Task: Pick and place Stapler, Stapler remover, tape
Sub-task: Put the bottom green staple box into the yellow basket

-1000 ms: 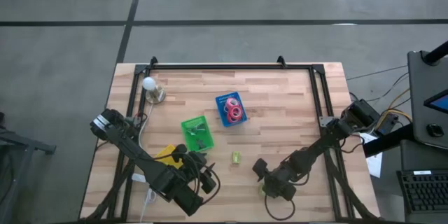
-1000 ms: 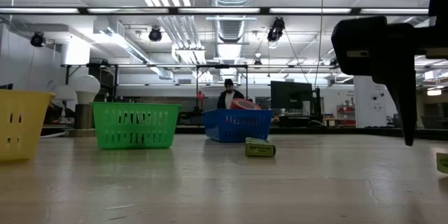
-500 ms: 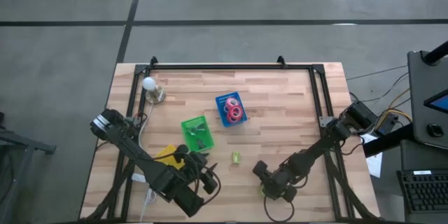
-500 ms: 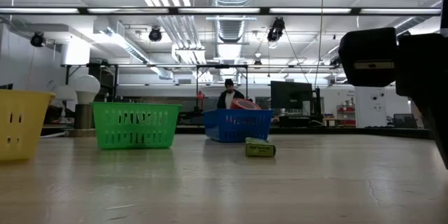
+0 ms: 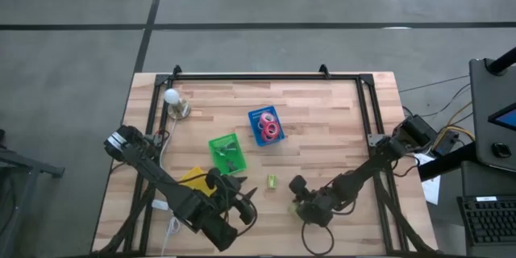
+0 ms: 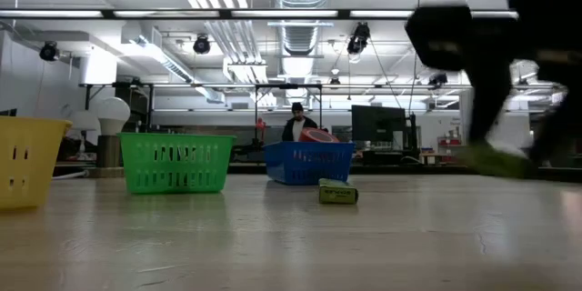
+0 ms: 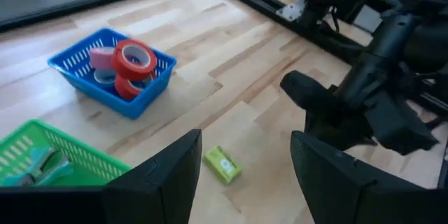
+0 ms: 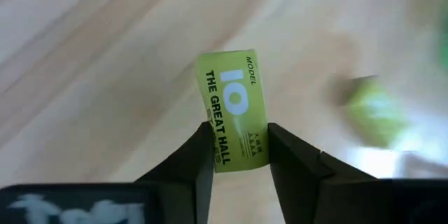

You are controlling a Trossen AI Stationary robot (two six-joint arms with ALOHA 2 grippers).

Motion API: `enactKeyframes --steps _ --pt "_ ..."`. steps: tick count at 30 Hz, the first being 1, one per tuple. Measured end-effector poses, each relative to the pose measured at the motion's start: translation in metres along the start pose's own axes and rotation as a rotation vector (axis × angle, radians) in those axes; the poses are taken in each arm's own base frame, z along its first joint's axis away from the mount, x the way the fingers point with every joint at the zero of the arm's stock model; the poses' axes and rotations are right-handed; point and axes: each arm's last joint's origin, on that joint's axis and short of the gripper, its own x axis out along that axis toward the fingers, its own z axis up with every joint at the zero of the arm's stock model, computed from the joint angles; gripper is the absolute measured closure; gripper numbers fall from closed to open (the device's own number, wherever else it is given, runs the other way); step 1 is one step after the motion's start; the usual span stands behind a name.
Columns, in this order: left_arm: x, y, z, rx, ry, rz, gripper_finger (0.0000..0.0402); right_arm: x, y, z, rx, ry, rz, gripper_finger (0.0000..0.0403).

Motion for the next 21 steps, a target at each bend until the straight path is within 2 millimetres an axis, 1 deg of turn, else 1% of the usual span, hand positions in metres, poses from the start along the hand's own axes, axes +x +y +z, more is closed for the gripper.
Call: enactKeyframes --steps 3,5,12,17,21 --pt "0.001 0.000 0.000 -0.005 -0.029 0.002 0.0179 -0.010 -0.008 0.009 0.015 -0.024 -0.121 0.0278" --pt "0.004 0.000 -0.001 -0.008 -0.040 0.006 0.0179 -0.016 -0.012 0.015 0.024 -0.038 -0.196 0.0278" --pt "0.015 0.000 -0.004 -0.046 -0.082 0.006 0.0179 -0.038 -0.029 0.038 0.054 -0.072 -0.466 0.0295" --pt "0.021 -0.004 -0.004 -0.045 -0.096 -0.025 0.0179 -0.052 -0.039 0.054 0.074 -0.093 -0.592 0.0290" --pt "0.021 -0.007 -0.003 -0.043 -0.100 -0.044 0.0179 -0.059 -0.045 0.062 0.083 -0.103 -0.640 0.0287"
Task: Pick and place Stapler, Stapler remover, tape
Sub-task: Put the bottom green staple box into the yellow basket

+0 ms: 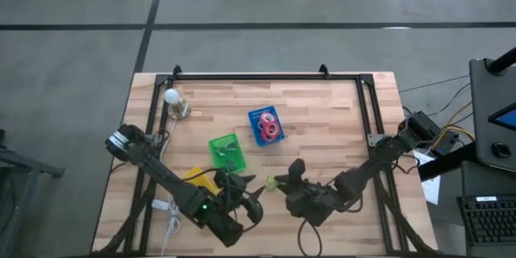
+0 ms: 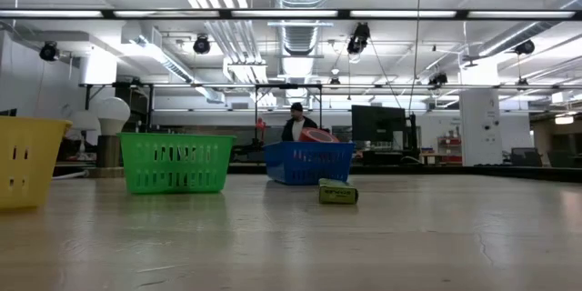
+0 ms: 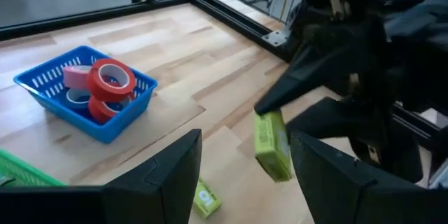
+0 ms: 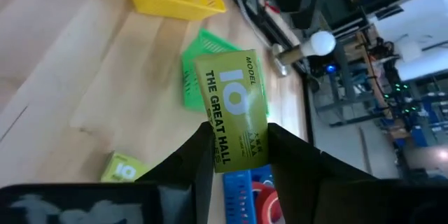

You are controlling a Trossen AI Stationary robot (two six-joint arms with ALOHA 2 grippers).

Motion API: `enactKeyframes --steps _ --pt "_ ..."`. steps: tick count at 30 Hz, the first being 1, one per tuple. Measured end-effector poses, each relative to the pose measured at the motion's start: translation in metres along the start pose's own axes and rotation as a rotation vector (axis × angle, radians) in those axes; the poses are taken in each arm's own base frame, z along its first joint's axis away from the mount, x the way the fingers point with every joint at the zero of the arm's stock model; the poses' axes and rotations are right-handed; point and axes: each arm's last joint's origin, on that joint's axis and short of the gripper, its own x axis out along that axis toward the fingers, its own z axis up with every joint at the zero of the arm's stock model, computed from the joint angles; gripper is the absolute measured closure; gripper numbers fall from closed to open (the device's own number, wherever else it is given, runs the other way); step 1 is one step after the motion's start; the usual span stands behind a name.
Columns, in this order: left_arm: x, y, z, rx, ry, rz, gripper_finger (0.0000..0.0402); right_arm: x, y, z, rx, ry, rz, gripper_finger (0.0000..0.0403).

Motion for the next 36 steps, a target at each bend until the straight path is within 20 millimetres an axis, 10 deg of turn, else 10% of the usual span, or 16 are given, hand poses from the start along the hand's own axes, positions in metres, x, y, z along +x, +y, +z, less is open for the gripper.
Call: enactKeyframes --steps 26,36 --pt "0.011 0.002 0.000 0.010 0.003 -0.003 0.0185 0.004 -0.013 0.014 0.014 -0.067 -0.077 0.0292" --pt "0.016 0.003 -0.007 0.029 0.010 -0.028 0.0287 0.007 -0.012 0.013 0.017 -0.061 -0.075 0.0288"
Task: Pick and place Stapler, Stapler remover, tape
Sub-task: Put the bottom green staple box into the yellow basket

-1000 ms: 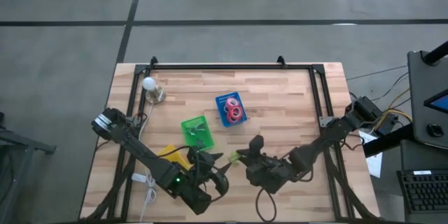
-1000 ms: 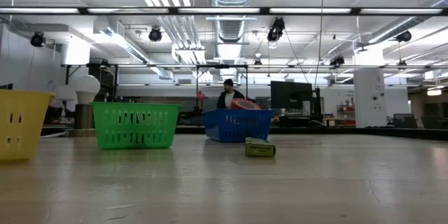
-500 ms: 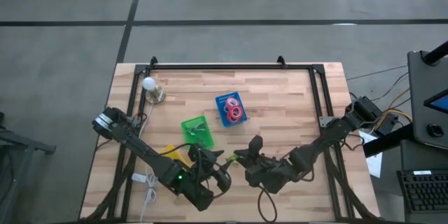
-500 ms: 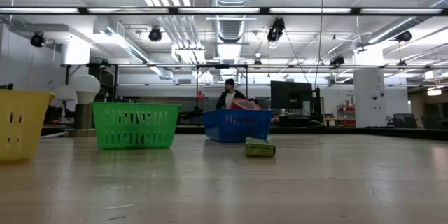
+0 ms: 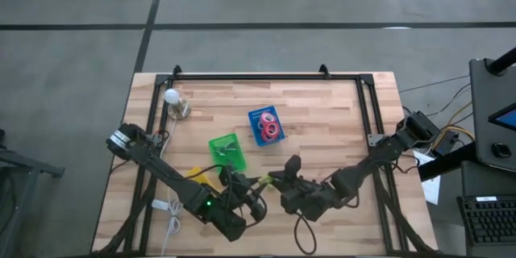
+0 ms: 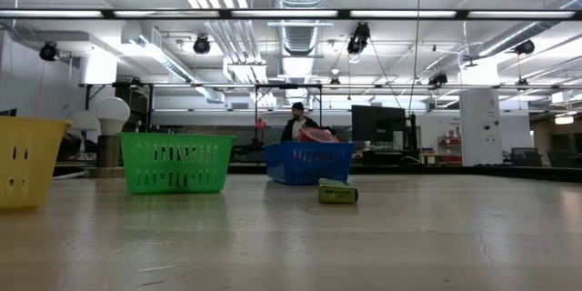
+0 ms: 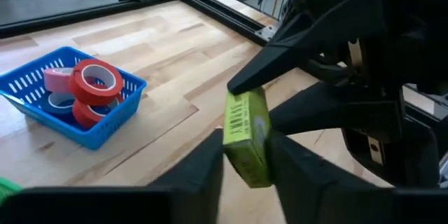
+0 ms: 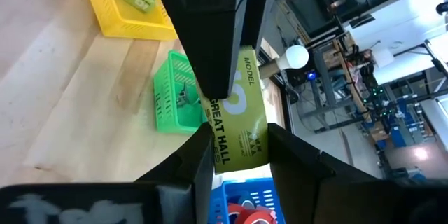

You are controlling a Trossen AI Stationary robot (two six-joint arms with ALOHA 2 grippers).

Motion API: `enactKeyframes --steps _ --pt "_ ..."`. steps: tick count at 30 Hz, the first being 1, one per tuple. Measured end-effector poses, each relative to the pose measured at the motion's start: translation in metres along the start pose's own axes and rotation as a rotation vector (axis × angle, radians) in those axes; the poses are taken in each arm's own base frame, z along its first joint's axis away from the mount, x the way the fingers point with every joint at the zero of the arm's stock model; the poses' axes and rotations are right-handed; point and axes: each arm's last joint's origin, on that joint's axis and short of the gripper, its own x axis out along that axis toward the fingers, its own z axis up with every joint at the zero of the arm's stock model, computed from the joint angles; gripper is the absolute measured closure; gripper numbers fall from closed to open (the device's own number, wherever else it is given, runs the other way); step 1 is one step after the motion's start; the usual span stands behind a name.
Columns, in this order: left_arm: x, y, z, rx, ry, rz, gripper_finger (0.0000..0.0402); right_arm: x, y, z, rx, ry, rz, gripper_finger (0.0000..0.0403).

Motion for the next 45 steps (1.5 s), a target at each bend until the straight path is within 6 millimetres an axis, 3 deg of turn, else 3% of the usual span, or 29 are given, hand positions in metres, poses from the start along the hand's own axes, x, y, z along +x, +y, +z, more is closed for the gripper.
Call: enactKeyframes --steps 5,11,18,25,27,31,35,40,45 --pt "0.000 0.000 0.001 0.030 -0.008 0.003 0.0359 0.002 -0.001 -0.002 0.017 0.008 -0.007 0.0277" --pt "0.000 0.002 0.000 0.080 -0.013 0.016 0.0359 0.002 0.000 -0.003 0.075 0.006 -0.006 0.0228" --pt "-0.008 0.010 0.003 0.086 0.031 0.035 0.0325 0.000 0.004 -0.009 0.082 0.052 0.012 0.0170" --pt "-0.023 0.026 -0.002 0.080 0.236 0.064 0.0392 -0.002 0.012 -0.022 0.118 0.113 0.035 0.0148" --pt "-0.027 0.030 -0.005 0.044 0.265 0.099 0.0396 -0.001 0.014 -0.027 0.143 0.127 0.055 0.0147" --pt "-0.030 0.031 -0.006 0.022 0.267 0.104 0.0383 0.000 0.025 -0.039 0.176 0.142 0.224 0.0149" --pt "-0.028 0.028 -0.010 0.115 0.262 0.062 0.0369 0.005 0.034 -0.051 0.252 0.140 0.352 0.0147" --pt "-0.008 0.028 -0.020 0.270 0.313 -0.054 0.0334 0.005 0.041 -0.066 0.293 0.188 0.386 0.0145" --pt "0.018 0.035 -0.029 0.331 0.352 -0.172 0.0260 0.004 0.047 -0.075 0.341 0.224 0.385 0.0145"
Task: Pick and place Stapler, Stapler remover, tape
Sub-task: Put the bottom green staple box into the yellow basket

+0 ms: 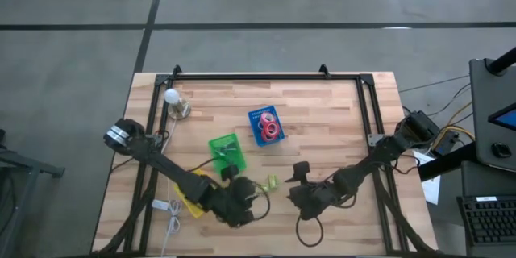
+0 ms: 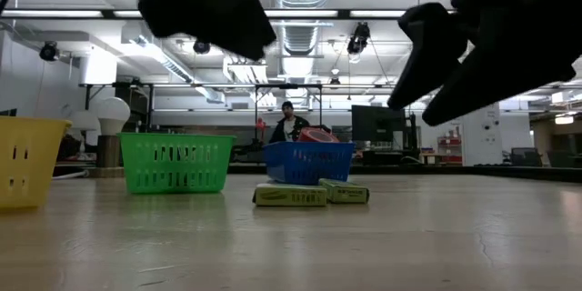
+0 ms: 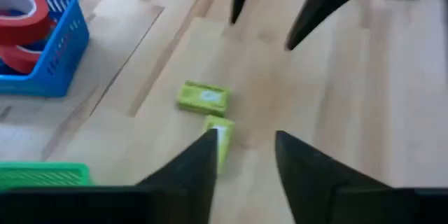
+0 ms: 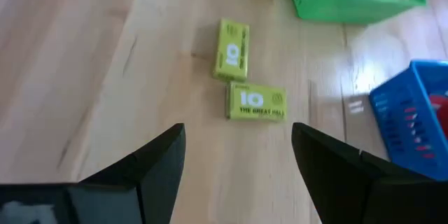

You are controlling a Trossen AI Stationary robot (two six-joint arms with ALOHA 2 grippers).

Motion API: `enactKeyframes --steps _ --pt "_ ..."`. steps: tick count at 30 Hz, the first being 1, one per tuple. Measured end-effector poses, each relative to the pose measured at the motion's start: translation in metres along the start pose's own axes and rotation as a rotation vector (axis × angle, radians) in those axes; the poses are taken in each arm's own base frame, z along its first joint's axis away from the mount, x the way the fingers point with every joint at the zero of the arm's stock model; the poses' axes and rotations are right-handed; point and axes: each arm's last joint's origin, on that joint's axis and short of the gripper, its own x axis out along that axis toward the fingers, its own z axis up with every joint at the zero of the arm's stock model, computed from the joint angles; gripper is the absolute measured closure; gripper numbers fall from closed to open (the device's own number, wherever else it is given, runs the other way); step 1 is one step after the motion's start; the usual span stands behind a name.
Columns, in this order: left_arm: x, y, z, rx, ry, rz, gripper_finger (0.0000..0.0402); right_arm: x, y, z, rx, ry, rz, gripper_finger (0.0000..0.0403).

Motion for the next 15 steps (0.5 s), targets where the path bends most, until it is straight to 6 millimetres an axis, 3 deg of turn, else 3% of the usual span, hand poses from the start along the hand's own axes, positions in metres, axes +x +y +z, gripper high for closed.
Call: enactKeyframes --steps 6,11,15 --pt "0.032 0.036 0.004 -0.023 0.090 0.032 0.0186 -0.008 0.004 -0.008 0.044 -0.024 0.031 0.0163" --pt "0.047 0.049 0.007 0.035 0.106 -0.070 0.0179 -0.025 -0.004 -0.017 0.090 -0.064 0.069 0.0211" --pt "0.048 0.048 0.008 0.111 0.107 -0.141 0.0181 -0.043 -0.015 -0.028 0.164 -0.146 0.161 0.0282"
